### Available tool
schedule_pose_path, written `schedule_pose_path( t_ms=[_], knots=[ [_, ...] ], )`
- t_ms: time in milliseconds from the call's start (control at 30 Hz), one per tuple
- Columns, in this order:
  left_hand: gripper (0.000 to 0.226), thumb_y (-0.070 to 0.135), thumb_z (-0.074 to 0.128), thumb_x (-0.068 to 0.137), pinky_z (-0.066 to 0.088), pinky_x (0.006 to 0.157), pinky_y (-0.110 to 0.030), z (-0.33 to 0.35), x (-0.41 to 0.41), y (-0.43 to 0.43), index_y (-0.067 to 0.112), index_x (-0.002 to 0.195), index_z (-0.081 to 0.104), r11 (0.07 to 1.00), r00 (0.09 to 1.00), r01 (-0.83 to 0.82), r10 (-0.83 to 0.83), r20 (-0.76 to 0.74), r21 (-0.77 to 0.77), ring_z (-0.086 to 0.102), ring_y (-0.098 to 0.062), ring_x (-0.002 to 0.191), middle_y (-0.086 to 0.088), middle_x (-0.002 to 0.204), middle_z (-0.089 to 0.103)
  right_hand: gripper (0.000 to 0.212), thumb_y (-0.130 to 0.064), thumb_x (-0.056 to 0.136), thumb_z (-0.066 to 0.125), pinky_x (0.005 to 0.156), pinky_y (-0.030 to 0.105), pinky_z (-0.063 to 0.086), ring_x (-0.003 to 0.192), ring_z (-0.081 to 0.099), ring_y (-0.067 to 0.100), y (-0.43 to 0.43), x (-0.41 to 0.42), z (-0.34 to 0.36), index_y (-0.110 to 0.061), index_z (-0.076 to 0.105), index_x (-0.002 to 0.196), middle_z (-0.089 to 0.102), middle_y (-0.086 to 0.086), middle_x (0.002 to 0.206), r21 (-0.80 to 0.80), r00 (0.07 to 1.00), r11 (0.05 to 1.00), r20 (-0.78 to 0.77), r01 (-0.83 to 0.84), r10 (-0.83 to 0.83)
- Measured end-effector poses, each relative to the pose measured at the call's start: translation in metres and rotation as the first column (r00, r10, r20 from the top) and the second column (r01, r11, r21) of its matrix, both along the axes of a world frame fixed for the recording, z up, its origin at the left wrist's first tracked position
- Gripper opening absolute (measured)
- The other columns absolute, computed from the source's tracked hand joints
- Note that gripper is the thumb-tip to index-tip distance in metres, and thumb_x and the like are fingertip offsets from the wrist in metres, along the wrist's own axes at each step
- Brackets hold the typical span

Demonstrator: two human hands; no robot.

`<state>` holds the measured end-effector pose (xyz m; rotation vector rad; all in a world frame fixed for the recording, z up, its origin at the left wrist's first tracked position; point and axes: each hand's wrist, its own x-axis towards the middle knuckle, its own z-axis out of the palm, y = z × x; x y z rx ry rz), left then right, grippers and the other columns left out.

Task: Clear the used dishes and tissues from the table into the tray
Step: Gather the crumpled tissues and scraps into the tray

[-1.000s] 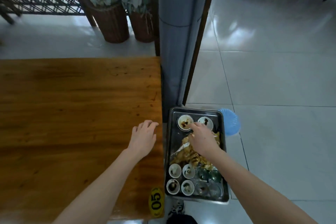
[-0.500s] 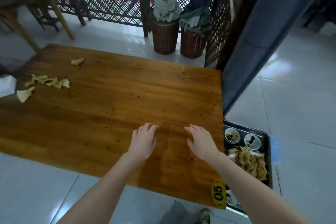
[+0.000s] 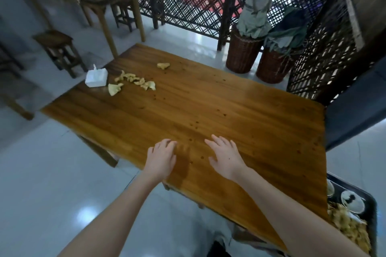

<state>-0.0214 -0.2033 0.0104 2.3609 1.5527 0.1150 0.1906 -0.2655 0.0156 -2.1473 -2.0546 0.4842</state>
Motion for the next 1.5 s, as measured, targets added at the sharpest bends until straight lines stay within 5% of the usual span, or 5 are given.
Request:
schedule_pose_path(
  t_ms=[533, 1067, 1300, 1500],
  knots=[
    [0.045, 0.031, 0.046, 0.098, 0.026, 0.110, -0.041, -0.009, -0.119, 0.100, 0.027, 0.141, 0.036, 0.974, 0.974, -0.225, 0.225, -0.043, 0.006, 0.033, -0.020, 0.136, 0.003, 0.148, 0.033, 0.057, -0.022, 0.095, 0.049, 0.116, 0.047, 0.008, 0.144, 0.014, 0.022, 0.145, -0.107, -0.016, -0.028, 0.028, 0.147, 0.023, 0.001, 0.156, -0.038, 0.981, 0.983, -0.083, -0.180, 0.176],
    [0.051, 0.022, 0.049, 0.097, 0.037, 0.109, -0.039, -0.022, -0.172, 0.251, 0.028, 0.145, 0.030, 0.956, 0.959, -0.283, 0.282, -0.016, -0.082, 0.037, -0.021, 0.134, -0.001, 0.151, 0.029, 0.069, -0.014, 0.091, 0.057, 0.110, 0.043, 0.034, 0.138, 0.030, 0.028, 0.283, -0.135, -0.031, -0.026, 0.021, 0.148, 0.023, 0.009, 0.154, -0.134, 0.981, 0.990, -0.192, -0.047, 0.021],
    [0.062, 0.021, 0.046, 0.098, 0.034, 0.111, -0.037, -0.035, -0.179, 0.323, 0.025, 0.151, 0.014, 0.971, 0.980, -0.192, 0.198, 0.028, -0.145, 0.034, -0.021, 0.137, -0.001, 0.154, 0.023, 0.069, -0.018, 0.091, 0.059, 0.106, 0.041, 0.040, 0.136, 0.031, 0.026, 0.344, -0.148, -0.044, -0.031, 0.022, 0.147, 0.020, 0.006, 0.154, -0.168, 0.982, 0.984, -0.167, 0.063, -0.091],
    [0.057, 0.008, 0.040, 0.099, 0.033, 0.113, -0.038, -0.051, -0.191, 0.407, 0.022, 0.150, 0.019, 0.984, 0.996, -0.054, 0.066, 0.061, -0.171, 0.032, -0.023, 0.138, -0.004, 0.154, 0.023, 0.066, -0.019, 0.090, 0.060, 0.104, 0.038, 0.042, 0.136, 0.032, 0.025, 0.407, -0.170, -0.050, -0.030, 0.025, 0.145, 0.019, 0.005, 0.155, -0.197, 0.957, 0.957, -0.155, 0.214, -0.246]
  ],
)
